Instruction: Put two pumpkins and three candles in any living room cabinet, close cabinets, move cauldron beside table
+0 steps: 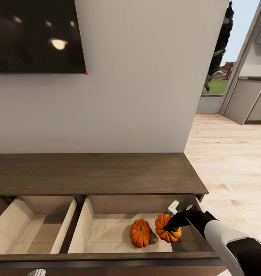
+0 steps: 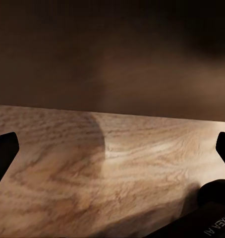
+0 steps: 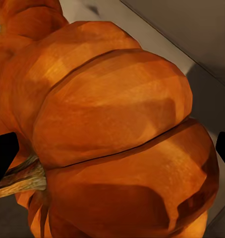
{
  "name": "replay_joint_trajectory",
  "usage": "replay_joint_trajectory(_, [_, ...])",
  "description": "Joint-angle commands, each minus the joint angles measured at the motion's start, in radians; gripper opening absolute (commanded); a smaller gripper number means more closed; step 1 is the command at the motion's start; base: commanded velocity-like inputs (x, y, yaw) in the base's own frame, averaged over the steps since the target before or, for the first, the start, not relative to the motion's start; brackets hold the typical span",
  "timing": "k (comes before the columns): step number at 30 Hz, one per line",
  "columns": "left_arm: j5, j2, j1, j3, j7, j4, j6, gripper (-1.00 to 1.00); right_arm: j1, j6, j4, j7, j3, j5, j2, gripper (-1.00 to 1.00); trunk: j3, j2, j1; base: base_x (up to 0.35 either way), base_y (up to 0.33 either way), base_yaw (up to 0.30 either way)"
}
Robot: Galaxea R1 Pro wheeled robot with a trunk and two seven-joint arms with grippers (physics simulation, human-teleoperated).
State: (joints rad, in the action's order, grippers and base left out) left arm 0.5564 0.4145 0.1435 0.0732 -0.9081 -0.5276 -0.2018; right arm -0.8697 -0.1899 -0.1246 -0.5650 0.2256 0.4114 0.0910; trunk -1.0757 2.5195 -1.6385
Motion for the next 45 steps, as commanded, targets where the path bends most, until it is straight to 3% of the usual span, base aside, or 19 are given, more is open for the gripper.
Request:
replay_joint_trajectory(1, [0.009, 0.001, 0.001, 0.004, 0.0, 0.0, -0.009, 1.0, 0.0, -0.007, -0.002, -0.004, 0.008, -0.005, 0.0, -1.0, -0.001, 0.0, 0.0, 0.003, 0.0, 0.0])
replay_joint_trajectory(7, [0.009, 0.001, 0.001, 0.004, 0.003, -0.001, -0.009, 1.0, 0.0, -0.007, -0.001, -0.003, 0.008, -0.003, 0.0, -1.0, -0.001, 0.0, 0.0, 0.001, 0.0, 0.0])
replay_joint_trajectory(8, [0.009, 0.001, 0.001, 0.004, 0.002, -0.001, -0.01, 1.0, 0.0, -0.007, -0.001, -0.003, 0.008, -0.003, 0.0, 1.0, -0.001, 0.0, 0.0, 0.0, 0.0, 0.0])
replay_joint_trajectory(26, [0.01, 0.001, 0.001, 0.004, 0.0, 0.0, -0.01, 1.0, 0.0, -0.006, -0.003, -0.014, 0.006, -0.005, 0.001, 1.0, -0.001, 0.0, 0.0, -0.001, 0.0, 0.0])
replay_joint_trajectory(38, [0.01, 0.001, 0.001, 0.004, 0.001, 0.0, -0.01, 1.0, 0.0, -0.006, -0.007, -0.021, 0.003, -0.008, 0.004, 1.0, -0.001, 0.0, 0.0, -0.136, 0.0, 0.0])
replay_joint_trajectory(45, [0.01, 0.0, 0.001, 0.004, 0.003, 0.0, -0.01, 1.0, 0.0, -0.008, -0.017, -0.132, 0.0, -0.007, 0.011, 1.0, -0.001, 0.0, 0.0, -0.005, 0.0, 0.0])
